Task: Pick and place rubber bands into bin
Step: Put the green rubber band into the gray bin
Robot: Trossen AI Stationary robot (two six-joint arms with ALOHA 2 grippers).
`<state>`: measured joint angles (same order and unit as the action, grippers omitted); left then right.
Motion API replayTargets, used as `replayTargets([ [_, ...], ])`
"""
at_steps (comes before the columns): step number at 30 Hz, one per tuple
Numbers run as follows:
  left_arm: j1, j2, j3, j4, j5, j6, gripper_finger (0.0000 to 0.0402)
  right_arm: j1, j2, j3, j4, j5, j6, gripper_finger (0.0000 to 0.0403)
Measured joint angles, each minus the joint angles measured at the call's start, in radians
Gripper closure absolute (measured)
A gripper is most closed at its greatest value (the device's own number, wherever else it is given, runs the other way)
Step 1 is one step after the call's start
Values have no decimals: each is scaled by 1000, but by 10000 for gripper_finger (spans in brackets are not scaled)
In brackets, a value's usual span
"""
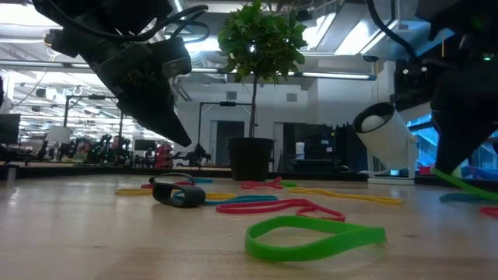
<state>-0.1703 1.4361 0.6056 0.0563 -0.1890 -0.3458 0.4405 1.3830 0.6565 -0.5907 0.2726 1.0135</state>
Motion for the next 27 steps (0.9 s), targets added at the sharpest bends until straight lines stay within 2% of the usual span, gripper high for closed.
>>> replayTargets([
  [12, 0, 0, 0, 0, 0, 0, 393, -39, 56, -8, 6, 5, -27, 389],
  [27, 0, 0, 0, 0, 0, -7, 392, -79, 62, -1, -10, 18, -58, 241],
])
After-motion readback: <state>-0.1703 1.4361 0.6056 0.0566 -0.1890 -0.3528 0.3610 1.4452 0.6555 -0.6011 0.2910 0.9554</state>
